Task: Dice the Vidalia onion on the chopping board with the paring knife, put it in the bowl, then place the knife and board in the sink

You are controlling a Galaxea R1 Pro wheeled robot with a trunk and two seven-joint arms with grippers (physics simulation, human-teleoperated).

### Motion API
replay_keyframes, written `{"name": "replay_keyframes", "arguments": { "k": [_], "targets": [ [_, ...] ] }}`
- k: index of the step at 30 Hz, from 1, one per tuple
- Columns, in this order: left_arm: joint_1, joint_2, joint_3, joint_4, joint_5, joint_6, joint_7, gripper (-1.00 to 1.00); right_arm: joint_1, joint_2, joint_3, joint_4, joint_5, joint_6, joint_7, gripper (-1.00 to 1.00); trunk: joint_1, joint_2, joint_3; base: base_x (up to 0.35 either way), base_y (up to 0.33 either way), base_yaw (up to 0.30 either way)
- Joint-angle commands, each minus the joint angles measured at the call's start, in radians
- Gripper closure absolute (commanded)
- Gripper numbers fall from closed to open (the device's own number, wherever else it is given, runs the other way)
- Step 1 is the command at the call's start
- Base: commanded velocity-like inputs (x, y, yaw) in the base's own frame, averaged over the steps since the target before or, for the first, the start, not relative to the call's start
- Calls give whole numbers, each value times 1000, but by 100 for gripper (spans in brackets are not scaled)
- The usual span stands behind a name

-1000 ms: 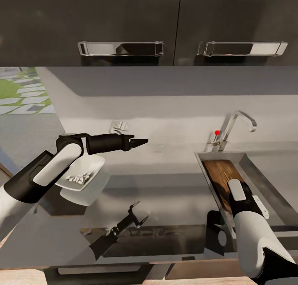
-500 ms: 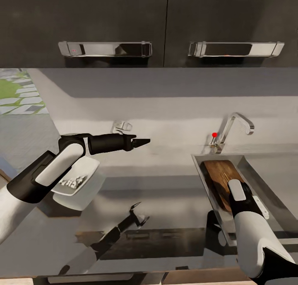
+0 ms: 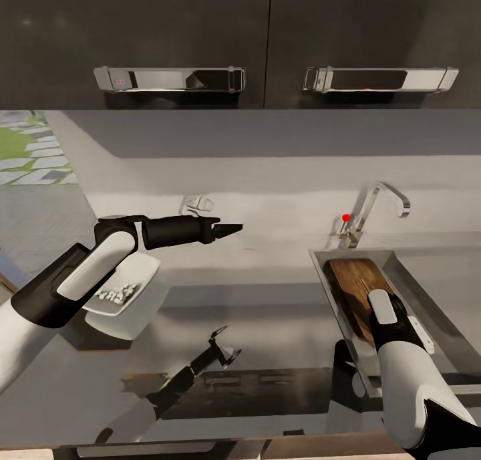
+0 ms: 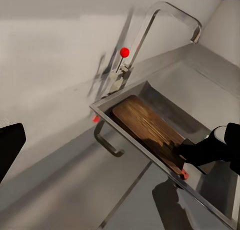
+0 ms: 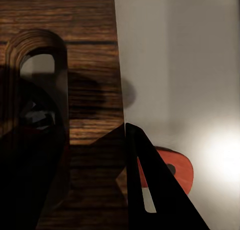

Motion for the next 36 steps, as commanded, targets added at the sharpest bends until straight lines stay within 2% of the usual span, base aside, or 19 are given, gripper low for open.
{"name": "replay_keyframes", "arguments": {
  "k": [1, 18, 25, 36],
  "targets": [
    [-1, 0, -1, 0, -1, 2, -3, -100, -2, 0, 2, -3, 1, 7, -3, 100, 0, -1, -1, 0, 0, 0],
    [-1, 0, -1, 0, -1, 2, -3, -100, -2, 0, 2, -3, 1, 7, -3, 100, 0, -1, -1, 0, -2, 0],
    [-1, 0, -1, 0, -1, 2, -3, -100, -2, 0, 1, -3, 1, 7, -3, 100, 0, -1, -1, 0, -162, 0],
    [-1, 0, -1, 0, -1, 2, -3, -100, -2, 0, 1, -3, 1, 7, -3, 100, 0, -1, -4, 0, -6, 0]
  ]
}}
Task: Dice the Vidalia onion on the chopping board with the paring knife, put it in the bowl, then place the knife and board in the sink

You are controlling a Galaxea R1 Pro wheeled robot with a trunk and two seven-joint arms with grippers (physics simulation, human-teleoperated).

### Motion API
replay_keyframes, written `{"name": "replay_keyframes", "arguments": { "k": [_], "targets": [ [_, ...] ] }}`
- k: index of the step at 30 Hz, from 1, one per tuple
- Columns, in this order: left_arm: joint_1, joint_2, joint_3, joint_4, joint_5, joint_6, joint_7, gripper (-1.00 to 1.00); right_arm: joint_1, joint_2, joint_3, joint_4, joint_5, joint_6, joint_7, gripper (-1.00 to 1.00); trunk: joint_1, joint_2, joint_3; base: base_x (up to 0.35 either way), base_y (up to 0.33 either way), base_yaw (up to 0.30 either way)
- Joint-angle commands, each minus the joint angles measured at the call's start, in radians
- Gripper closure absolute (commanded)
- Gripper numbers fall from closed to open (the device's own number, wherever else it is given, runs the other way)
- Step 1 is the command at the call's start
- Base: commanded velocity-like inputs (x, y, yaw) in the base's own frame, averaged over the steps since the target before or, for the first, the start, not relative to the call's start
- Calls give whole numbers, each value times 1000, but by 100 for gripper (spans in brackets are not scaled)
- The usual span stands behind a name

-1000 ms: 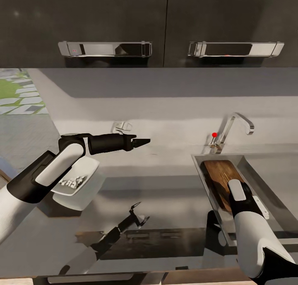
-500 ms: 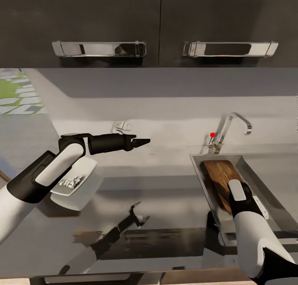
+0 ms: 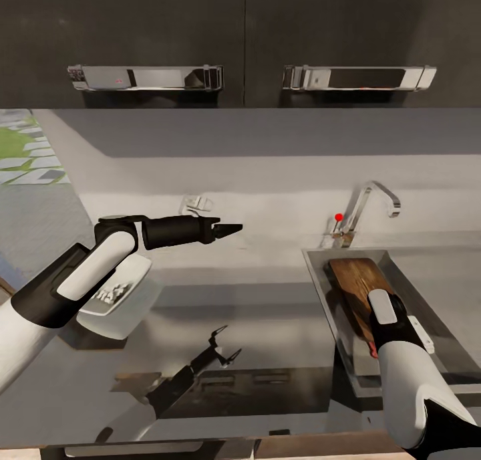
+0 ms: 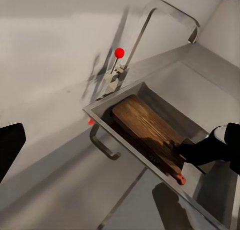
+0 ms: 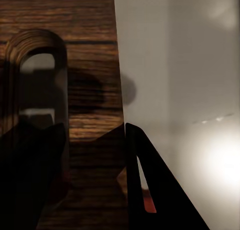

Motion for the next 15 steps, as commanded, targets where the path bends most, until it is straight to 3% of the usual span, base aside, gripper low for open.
{"name": "replay_keyframes", "arguments": {
  "k": [1, 15],
  "targets": [
    [-1, 1, -1, 0, -1, 2, -3, -100, -1, 0, 0, -2, 0, 9, -4, 100, 0, -1, -2, 0, 0, 0],
    [-1, 1, -1, 0, -1, 2, -3, -100, -1, 0, 0, -2, 0, 9, -4, 100, 0, -1, -5, -8, 0, 0]
  ]
}}
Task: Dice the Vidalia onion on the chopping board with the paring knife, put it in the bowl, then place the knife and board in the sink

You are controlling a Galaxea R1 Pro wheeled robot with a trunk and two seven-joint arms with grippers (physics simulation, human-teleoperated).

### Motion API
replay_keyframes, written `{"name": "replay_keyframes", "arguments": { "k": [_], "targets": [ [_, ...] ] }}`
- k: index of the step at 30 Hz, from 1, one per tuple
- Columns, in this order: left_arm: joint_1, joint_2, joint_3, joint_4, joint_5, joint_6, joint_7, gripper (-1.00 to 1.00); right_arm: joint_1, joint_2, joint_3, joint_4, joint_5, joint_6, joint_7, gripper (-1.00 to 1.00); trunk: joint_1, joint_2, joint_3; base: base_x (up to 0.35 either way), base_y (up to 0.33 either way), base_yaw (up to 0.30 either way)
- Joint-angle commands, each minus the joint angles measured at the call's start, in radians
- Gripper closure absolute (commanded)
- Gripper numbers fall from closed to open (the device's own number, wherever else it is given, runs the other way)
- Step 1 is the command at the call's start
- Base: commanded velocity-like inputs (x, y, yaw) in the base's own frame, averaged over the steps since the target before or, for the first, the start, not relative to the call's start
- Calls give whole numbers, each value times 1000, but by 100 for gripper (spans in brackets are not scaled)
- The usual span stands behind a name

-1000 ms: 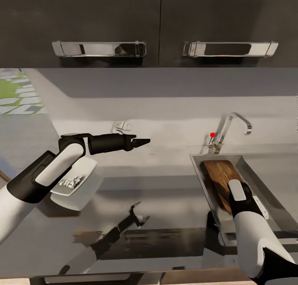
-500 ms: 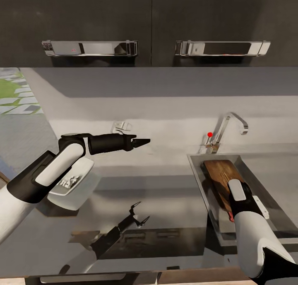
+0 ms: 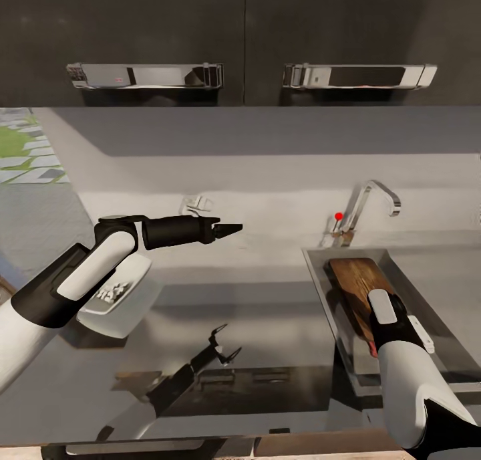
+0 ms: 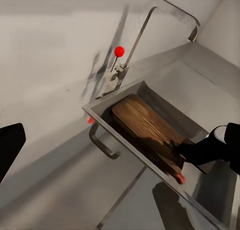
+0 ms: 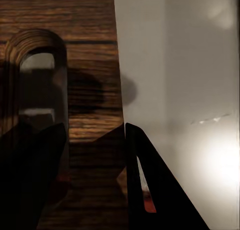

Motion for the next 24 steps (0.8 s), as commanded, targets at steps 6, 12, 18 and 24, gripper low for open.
{"name": "replay_keyframes", "arguments": {
  "k": [6, 12, 18, 24],
  "targets": [
    [-1, 0, -1, 1, -1, 1, -3, -100, -1, 0, -1, -2, 0, 10, -4, 100, 0, -1, -2, -65, 0, 0],
    [-1, 0, -1, 1, -1, 1, -3, -100, -1, 0, -1, -2, 0, 10, -4, 100, 0, -1, -5, -6, 0, 0],
    [-1, 0, -1, 2, -1, 1, -3, -100, -1, 0, -1, -2, 0, 10, -4, 100, 0, -1, -5, 0, 0, 0],
    [-1, 0, -1, 2, -1, 1, -3, -100, -1, 0, -1, -2, 0, 10, -4, 100, 0, -1, -7, 0, 0, 0]
  ]
}}
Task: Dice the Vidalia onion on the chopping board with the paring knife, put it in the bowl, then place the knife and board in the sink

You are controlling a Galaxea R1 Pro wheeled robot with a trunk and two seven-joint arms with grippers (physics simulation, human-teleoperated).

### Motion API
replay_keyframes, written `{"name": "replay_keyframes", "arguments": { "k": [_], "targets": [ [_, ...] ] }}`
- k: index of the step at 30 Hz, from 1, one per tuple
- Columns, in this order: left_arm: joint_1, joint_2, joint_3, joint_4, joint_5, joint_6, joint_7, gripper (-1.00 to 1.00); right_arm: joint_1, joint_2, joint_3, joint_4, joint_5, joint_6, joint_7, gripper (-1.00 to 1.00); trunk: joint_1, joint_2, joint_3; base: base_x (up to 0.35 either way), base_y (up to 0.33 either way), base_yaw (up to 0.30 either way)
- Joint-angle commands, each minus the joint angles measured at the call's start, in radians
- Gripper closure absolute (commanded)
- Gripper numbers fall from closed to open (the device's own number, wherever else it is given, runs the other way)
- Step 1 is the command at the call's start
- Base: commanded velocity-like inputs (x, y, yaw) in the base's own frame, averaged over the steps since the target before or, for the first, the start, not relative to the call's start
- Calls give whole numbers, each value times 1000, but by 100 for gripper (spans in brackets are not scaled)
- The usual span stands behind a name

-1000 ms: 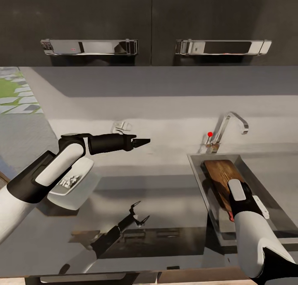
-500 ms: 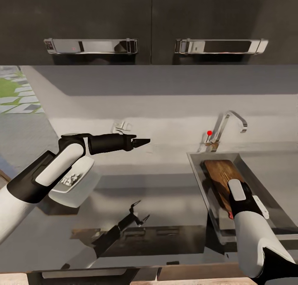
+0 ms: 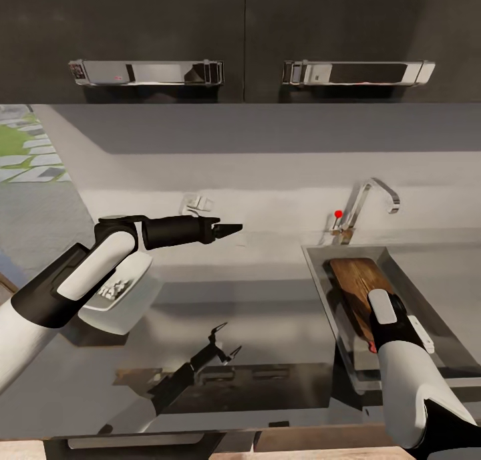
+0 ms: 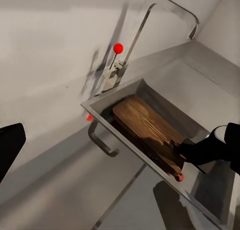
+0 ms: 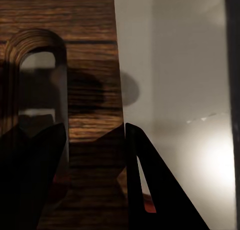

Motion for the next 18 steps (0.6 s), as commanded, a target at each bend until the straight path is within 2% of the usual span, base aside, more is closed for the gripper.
{"name": "replay_keyframes", "arguments": {
  "k": [1, 10, 11, 18],
  "targets": [
    [-1, 1, -1, 0, -1, 2, -3, -100, -1, 0, -1, -2, 0, 10, -4, 100, 0, -1, -2, 0, 0, 0],
    [-1, 1, -1, 0, -1, 2, -3, -100, -1, 0, -1, -2, 0, 10, -3, 100, 0, -1, -8, 0, 0, 0],
    [-1, 1, -1, 0, -1, 2, -3, -100, -1, 0, -1, -2, 0, 10, -3, -100, 0, -1, -9, 0, 0, 0],
    [-1, 1, -1, 0, -1, 2, -3, -100, -1, 0, -1, -2, 0, 10, -4, -100, 0, -1, -9, 0, 0, 0]
  ]
}}
